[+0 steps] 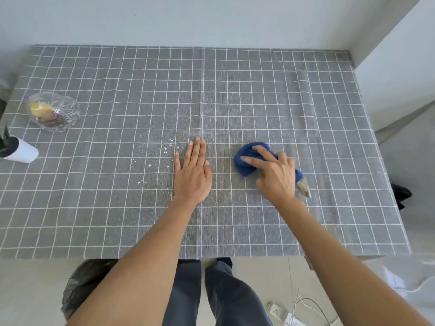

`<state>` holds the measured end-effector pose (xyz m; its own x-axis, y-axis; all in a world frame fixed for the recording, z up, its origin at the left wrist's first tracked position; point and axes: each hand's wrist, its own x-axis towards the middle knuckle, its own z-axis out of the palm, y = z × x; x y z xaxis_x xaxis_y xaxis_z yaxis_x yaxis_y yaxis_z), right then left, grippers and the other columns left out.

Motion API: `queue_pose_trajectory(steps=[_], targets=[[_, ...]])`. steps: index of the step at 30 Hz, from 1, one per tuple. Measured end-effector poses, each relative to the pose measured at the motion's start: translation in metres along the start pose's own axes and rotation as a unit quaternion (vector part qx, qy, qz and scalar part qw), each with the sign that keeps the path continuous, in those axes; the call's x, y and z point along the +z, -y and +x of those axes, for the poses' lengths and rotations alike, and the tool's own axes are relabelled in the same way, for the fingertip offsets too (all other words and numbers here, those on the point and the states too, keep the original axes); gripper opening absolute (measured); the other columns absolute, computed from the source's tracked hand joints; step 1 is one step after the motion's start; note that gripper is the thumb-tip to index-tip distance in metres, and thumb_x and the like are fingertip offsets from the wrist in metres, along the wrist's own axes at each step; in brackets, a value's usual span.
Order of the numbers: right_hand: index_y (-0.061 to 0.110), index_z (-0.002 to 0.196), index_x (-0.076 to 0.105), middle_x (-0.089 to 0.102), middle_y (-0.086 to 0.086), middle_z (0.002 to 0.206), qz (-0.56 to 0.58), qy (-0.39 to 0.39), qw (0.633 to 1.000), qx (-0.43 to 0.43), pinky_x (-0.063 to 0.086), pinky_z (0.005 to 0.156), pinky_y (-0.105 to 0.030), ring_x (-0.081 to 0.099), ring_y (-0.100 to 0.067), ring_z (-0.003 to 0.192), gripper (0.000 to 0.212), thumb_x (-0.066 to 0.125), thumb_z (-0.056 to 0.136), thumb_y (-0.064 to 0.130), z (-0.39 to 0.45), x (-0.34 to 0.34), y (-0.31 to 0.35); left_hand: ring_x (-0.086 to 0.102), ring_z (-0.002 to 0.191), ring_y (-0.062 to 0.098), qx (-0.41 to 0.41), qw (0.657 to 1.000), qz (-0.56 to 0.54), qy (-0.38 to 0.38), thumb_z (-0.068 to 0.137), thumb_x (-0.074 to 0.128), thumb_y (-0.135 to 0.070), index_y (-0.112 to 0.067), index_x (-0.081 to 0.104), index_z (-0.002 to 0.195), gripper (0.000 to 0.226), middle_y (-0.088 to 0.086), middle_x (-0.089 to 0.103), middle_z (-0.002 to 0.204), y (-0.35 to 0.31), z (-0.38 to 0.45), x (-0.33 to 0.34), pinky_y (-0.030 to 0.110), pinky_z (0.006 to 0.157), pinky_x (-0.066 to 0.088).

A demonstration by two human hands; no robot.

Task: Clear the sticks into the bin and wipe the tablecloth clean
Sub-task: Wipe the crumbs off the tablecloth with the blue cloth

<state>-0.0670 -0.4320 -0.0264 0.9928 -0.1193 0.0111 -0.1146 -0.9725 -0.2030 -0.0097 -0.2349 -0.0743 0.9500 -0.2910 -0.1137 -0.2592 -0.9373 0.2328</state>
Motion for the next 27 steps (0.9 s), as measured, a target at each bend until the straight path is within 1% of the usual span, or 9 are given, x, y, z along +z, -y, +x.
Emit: queue_pose_trajectory(steps=[2, 4, 8, 11, 15, 18, 21, 24, 27], targets=[[0.042, 0.105, 0.069, 0.06, 0.007, 0.127, 0.004, -0.009, 0.999, -0.048, 0.032, 0.065, -0.034, 0.05, -0.03, 0.076, 0.053, 0.045, 0.068, 0.013, -0.01, 0.009, 0.008, -0.015, 0.145, 0.01, 0.001, 1.0, -0.003, -0.001, 0.101, 0.011, -0.03, -0.021, -0.011, 0.15, 0.054, -0.006, -0.016, 0.157, -0.001, 0.0, 0.0, 0.045, 0.118, -0.012], [0.042, 0.103, 0.069, 0.061, 0.007, 0.126, -0.005, -0.007, 0.999, -0.052, 0.035, 0.064, -0.036, 0.052, -0.03, 0.076, 0.05, 0.047, 0.067, 0.015, -0.014, 0.013, 0.012, -0.016, 0.145, 0.01, 0.001, 1.0, -0.002, -0.003, 0.101, 0.009, -0.031, -0.021, -0.011, 0.15, 0.054, -0.006, -0.016, 0.157, 0.0, 0.0, 0.001, 0.045, 0.117, -0.012], [0.043, 0.103, 0.069, 0.06, 0.007, 0.126, -0.032, -0.024, 0.999, -0.015, 0.034, 0.066, -0.037, 0.052, -0.031, 0.079, 0.047, 0.058, 0.069, 0.013, -0.014, 0.012, -0.003, -0.017, 0.144, 0.01, 0.005, 1.0, 0.003, -0.005, 0.096, 0.001, -0.034, -0.021, -0.011, 0.15, 0.057, -0.007, -0.018, 0.156, 0.001, 0.001, 0.002, 0.045, 0.118, -0.011], [0.042, 0.104, 0.069, 0.058, 0.007, 0.129, -0.032, -0.029, 0.998, 0.038, 0.031, 0.069, -0.037, 0.05, -0.032, 0.083, 0.051, 0.052, 0.066, 0.012, -0.019, 0.008, -0.027, -0.019, 0.144, 0.01, 0.0, 1.0, 0.007, 0.003, 0.094, -0.004, -0.036, -0.021, -0.014, 0.15, 0.058, -0.006, -0.019, 0.157, 0.002, 0.002, 0.004, 0.045, 0.117, -0.013], [0.039, 0.102, 0.071, 0.058, 0.007, 0.13, -0.02, -0.043, 0.996, 0.075, 0.031, 0.071, -0.038, 0.049, -0.032, 0.084, 0.046, 0.053, 0.069, 0.013, -0.014, 0.005, -0.031, -0.018, 0.144, 0.01, 0.001, 1.0, 0.005, -0.003, 0.095, -0.002, -0.035, -0.021, -0.012, 0.15, 0.058, -0.005, -0.017, 0.158, 0.002, 0.001, 0.005, 0.046, 0.118, -0.011], [0.04, 0.1, 0.071, 0.06, 0.008, 0.128, 0.001, -0.062, 0.997, 0.039, 0.032, 0.067, -0.036, 0.049, -0.031, 0.079, 0.049, 0.049, 0.067, 0.012, -0.015, 0.007, -0.011, -0.017, 0.145, 0.011, 0.0, 1.0, 0.005, -0.008, 0.098, 0.004, -0.033, -0.021, -0.012, 0.15, 0.056, -0.005, -0.017, 0.158, 0.001, 0.001, 0.005, 0.047, 0.118, -0.009], [0.042, 0.1, 0.07, 0.06, 0.007, 0.126, -0.015, -0.04, 0.999, -0.022, 0.034, 0.065, -0.037, 0.051, -0.031, 0.079, 0.05, 0.051, 0.064, 0.013, -0.026, 0.018, 0.004, -0.016, 0.145, 0.01, 0.0, 1.0, 0.0, -0.002, 0.1, 0.009, -0.031, -0.021, -0.011, 0.15, 0.055, -0.006, -0.016, 0.158, 0.001, 0.001, 0.004, 0.046, 0.118, -0.009], [0.043, 0.103, 0.068, 0.058, 0.007, 0.129, -0.028, -0.033, 0.999, -0.011, 0.034, 0.067, -0.037, 0.051, -0.03, 0.081, 0.054, 0.051, 0.061, 0.013, -0.031, 0.02, -0.003, -0.017, 0.145, 0.01, 0.003, 1.0, 0.002, -0.002, 0.097, 0.001, -0.035, -0.021, -0.012, 0.15, 0.056, -0.005, -0.017, 0.158, 0.002, 0.002, 0.004, 0.046, 0.118, -0.01], [0.04, 0.102, 0.069, 0.059, 0.006, 0.128, -0.03, -0.042, 0.998, 0.029, 0.035, 0.068, -0.038, 0.051, -0.032, 0.081, 0.052, 0.053, 0.062, 0.012, -0.034, 0.016, -0.02, -0.018, 0.144, 0.01, 0.004, 1.0, 0.005, 0.004, 0.094, -0.004, -0.037, -0.022, -0.013, 0.149, 0.058, -0.005, -0.019, 0.157, 0.002, 0.002, 0.004, 0.046, 0.118, -0.011]])
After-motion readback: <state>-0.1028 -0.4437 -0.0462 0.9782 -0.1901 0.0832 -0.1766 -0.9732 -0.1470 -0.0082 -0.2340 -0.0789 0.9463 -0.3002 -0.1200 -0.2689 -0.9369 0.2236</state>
